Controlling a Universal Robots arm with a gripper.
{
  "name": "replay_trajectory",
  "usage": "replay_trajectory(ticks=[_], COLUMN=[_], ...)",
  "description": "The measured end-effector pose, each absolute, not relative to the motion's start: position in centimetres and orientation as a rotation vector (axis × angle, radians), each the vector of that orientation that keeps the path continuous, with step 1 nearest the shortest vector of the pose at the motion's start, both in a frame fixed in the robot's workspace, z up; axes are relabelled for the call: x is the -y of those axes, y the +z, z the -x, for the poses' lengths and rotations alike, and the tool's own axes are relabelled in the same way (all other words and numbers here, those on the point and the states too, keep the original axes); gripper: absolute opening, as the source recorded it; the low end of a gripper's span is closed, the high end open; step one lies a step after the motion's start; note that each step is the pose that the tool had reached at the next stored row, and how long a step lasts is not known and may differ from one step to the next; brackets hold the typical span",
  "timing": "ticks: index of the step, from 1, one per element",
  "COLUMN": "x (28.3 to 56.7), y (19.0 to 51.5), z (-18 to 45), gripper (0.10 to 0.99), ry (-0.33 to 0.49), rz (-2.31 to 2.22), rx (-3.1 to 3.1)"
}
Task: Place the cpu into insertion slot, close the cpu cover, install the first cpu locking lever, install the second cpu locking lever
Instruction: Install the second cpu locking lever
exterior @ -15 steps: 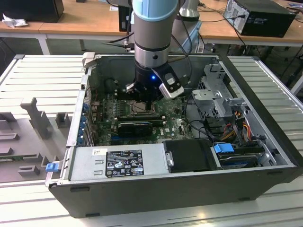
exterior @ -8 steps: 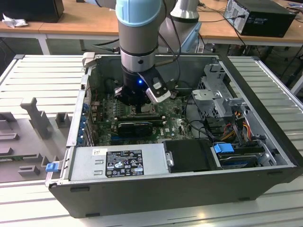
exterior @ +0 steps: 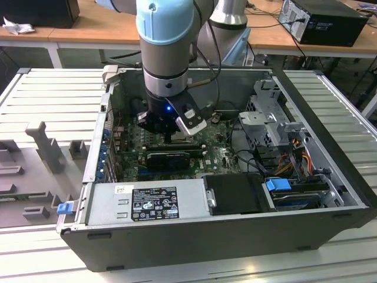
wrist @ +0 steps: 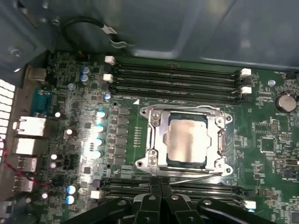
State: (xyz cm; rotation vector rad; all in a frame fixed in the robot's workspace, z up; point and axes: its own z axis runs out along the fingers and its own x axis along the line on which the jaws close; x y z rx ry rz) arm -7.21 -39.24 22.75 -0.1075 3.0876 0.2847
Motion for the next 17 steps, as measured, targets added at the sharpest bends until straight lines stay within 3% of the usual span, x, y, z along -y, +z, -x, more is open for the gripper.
replay_trajectory(ticks=[11,17], x=[39.4,39.7], y=[20.8,20.2], z=[7.4,8.1], gripper=[0.106,0.106], ry=[0.326,0.387], rz=[0.107,0.106], rx=[-3.082,-3.069])
